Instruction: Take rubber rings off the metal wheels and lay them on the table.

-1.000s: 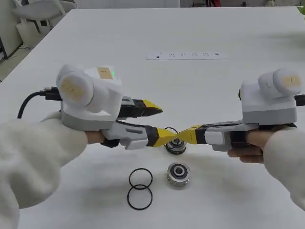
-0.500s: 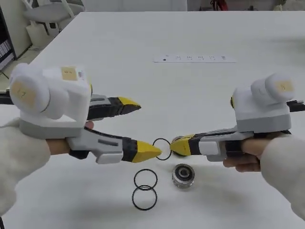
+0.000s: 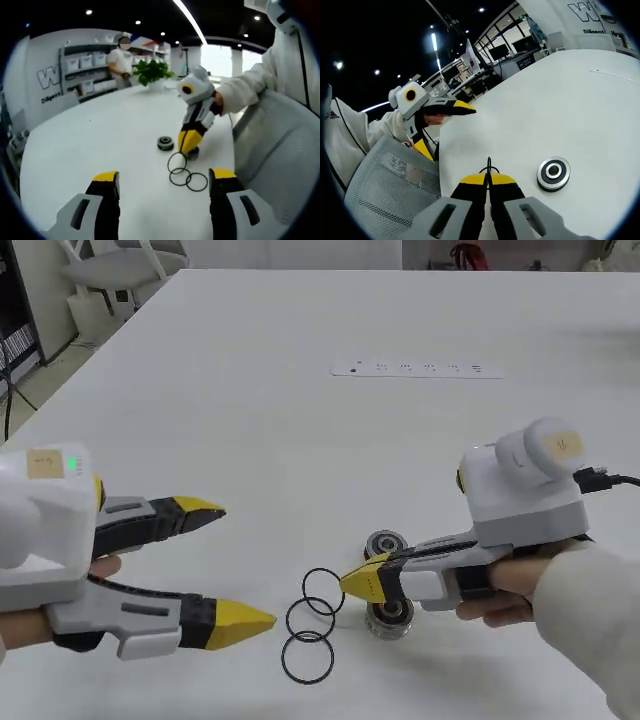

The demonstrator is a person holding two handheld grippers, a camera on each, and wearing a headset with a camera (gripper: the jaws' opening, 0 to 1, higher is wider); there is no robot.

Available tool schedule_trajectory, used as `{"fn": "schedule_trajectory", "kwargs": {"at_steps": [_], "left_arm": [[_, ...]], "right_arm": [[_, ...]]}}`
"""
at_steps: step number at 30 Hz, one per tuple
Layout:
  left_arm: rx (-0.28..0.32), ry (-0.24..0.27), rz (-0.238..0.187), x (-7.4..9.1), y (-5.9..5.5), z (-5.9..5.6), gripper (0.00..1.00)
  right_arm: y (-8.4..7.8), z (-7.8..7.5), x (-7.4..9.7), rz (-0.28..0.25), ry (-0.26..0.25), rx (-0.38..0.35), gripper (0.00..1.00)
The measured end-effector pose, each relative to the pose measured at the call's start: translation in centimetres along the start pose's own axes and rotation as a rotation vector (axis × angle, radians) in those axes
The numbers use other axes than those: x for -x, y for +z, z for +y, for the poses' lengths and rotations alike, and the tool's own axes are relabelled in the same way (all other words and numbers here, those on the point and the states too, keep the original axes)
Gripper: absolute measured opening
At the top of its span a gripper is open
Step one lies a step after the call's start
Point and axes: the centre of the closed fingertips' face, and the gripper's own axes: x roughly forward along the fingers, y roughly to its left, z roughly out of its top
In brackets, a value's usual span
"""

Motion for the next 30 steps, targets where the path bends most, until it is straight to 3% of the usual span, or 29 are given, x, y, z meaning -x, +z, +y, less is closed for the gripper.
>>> {"fn": "schedule_trajectory", "kwargs": {"at_steps": [4,8,16,30], "left_arm": [[0.035,0.02,0.013,0.7,-1.3,-0.1,0.74],[0.05,0.037,0.02,1.2,-2.0,0.0,0.75],[0.078,0.079,-0.007,1.6,-1.6,0.8,0.75],[0.069,0.119,-0.019,2.3,-1.0,2.1,0.74]], "right_arm": [[-0.3,-0.6,-0.1,0.022,-0.031,0.0,0.0],[-0.4,-1.1,0.0,0.038,-0.066,0.018,0.0],[-0.8,-1.7,0.0,0.063,-0.101,0.044,0.0],[-1.0,-2.7,0.5,0.089,-0.135,0.087,0.04]]}}
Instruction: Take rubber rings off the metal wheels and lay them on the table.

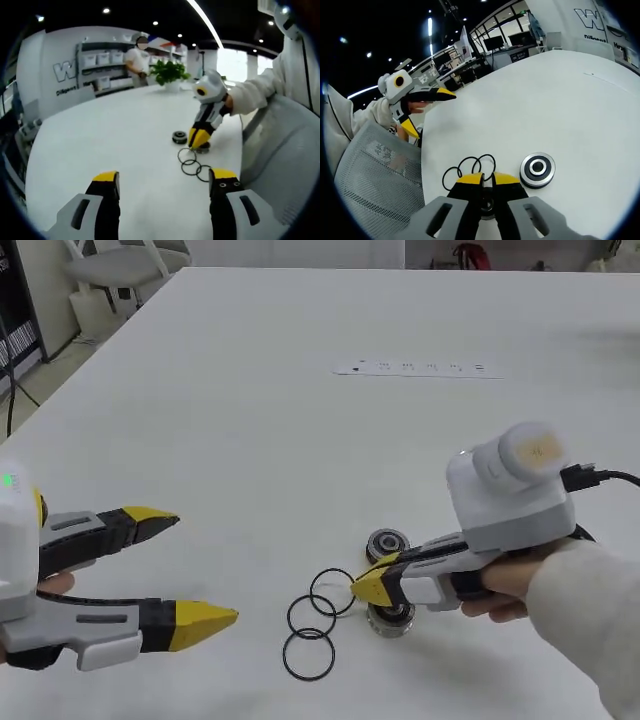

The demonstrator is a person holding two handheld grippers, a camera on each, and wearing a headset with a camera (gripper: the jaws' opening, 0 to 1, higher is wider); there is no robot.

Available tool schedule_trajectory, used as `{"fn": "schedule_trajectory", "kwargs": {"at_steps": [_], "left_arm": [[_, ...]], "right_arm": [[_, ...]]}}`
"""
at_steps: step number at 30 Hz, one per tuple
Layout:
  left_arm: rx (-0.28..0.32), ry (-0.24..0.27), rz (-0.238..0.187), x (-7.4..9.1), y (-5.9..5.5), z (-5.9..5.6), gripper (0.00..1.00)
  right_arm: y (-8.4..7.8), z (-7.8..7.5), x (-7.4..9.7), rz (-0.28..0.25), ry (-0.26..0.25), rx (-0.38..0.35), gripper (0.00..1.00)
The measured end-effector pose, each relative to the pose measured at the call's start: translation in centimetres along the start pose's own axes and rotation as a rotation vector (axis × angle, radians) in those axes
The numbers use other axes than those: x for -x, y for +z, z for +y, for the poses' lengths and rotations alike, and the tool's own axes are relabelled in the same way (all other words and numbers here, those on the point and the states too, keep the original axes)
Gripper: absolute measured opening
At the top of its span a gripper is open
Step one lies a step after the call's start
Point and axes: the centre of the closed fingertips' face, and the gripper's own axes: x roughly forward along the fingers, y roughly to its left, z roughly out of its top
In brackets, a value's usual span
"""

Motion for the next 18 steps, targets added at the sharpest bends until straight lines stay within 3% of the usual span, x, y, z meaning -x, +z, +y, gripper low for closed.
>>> {"fn": "schedule_trajectory", "kwargs": {"at_steps": [8,18], "left_arm": [[-0.014,-0.002,-0.004,-0.3,0.9,0.4,0.74],[-0.048,-0.028,-0.015,-1.2,2.7,0.9,0.74]], "right_arm": [[0.4,-1.0,0.8,-0.022,-0.023,-0.006,0.04],[1.5,-2.7,2.4,-0.076,-0.071,-0.02,0.05]]}}
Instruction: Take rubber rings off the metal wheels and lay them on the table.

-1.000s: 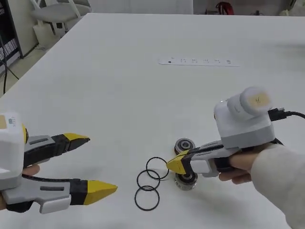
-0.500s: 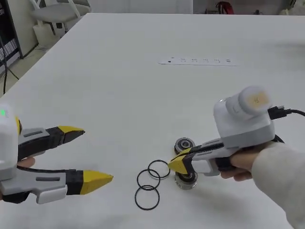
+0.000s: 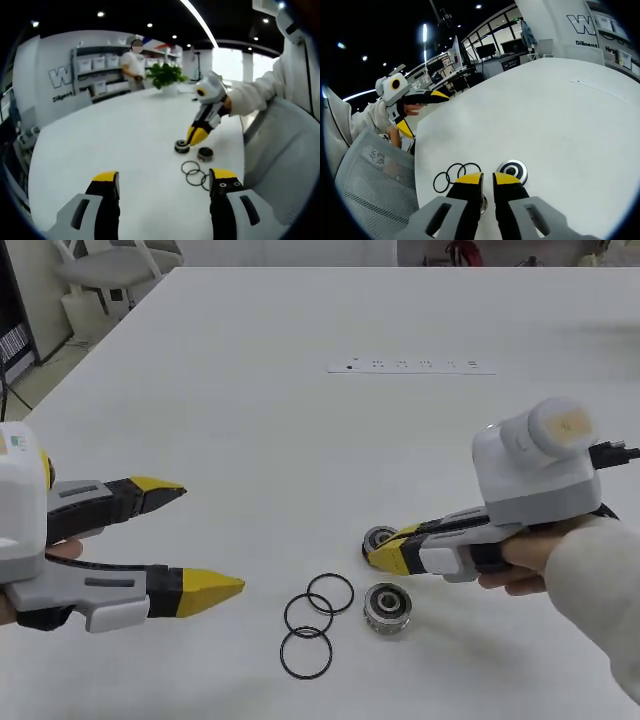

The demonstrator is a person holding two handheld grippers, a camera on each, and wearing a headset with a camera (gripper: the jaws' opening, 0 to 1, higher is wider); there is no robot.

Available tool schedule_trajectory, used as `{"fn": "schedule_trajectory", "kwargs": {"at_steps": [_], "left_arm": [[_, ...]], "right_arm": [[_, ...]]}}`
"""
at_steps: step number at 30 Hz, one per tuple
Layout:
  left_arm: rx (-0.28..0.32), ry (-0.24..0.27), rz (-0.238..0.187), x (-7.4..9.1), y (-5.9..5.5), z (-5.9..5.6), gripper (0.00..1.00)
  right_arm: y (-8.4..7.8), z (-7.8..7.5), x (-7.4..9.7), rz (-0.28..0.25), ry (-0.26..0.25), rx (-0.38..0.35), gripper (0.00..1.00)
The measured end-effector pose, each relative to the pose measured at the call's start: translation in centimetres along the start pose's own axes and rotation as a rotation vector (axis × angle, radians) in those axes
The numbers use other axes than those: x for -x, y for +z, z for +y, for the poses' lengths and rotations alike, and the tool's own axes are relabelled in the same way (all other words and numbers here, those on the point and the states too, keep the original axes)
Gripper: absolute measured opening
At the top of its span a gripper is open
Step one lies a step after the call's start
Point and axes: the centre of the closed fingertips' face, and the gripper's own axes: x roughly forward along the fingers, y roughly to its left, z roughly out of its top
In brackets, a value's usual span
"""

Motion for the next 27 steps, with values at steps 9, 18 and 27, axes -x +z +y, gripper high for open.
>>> {"fn": "schedule_trajectory", "kwargs": {"at_steps": [9,18,27], "left_arm": [[-0.041,-0.03,-0.013,-1.4,2.1,0.5,0.76],[-0.06,-0.072,-0.028,-3.5,4.0,0.2,0.85],[-0.078,-0.121,-0.027,-6.0,5.2,-0.4,0.89]], "right_arm": [[0.5,-1.3,1.1,-0.042,-0.037,-0.016,0.08],[0.1,-1.9,1.4,-0.036,-0.055,0.011,0.15],[-0.6,-2.5,1.3,-0.026,-0.07,0.04,0.27]]}}
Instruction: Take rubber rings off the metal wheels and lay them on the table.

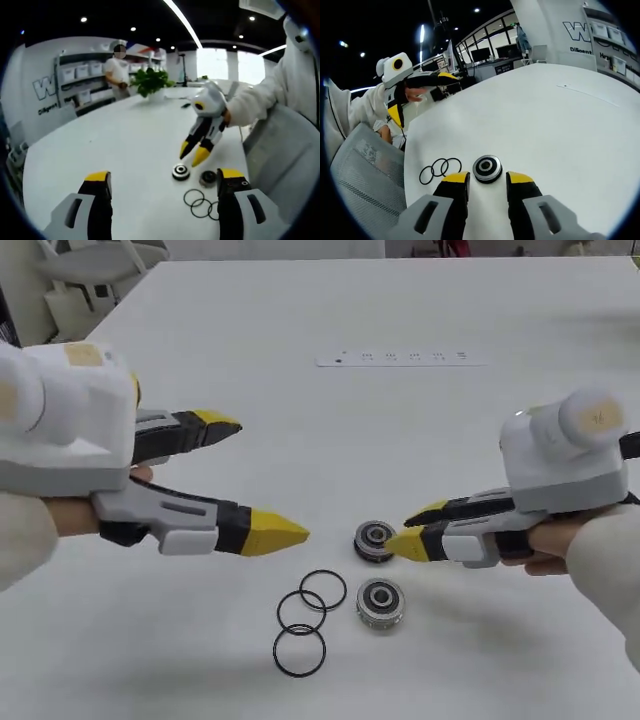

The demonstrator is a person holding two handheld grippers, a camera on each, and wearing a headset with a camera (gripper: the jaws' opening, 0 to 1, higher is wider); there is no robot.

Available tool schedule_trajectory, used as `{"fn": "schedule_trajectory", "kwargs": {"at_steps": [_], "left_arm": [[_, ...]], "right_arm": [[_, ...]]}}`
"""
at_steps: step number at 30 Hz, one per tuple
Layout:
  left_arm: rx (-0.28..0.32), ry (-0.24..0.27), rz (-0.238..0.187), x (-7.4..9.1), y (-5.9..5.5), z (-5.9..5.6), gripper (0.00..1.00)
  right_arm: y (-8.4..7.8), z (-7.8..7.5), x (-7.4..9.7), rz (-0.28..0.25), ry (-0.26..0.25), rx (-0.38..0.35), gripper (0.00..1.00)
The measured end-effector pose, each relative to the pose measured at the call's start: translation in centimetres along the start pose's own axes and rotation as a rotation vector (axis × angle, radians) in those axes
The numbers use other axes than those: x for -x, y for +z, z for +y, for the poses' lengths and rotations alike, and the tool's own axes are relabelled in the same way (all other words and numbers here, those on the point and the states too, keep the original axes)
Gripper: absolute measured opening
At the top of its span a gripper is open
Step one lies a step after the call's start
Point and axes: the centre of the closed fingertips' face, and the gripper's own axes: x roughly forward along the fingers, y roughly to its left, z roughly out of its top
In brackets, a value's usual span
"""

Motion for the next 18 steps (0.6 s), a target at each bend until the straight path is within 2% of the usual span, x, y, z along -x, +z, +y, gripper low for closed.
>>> {"fn": "schedule_trajectory", "kwargs": {"at_steps": [7,13,18], "left_arm": [[0.0,-0.058,-0.002,-2.9,1.0,-0.7,0.9],[-0.01,-0.098,0.014,-4.8,0.9,-1.4,0.88],[-0.047,-0.137,0.034,-6.3,0.3,-2.3,0.78]], "right_arm": [[-0.6,-0.2,-0.3,0.012,-0.007,0.034,0.33],[-0.9,-0.4,-0.5,0.012,-0.009,0.059,0.4],[-1.1,-0.3,-0.7,0.009,-0.005,0.096,0.38]]}}
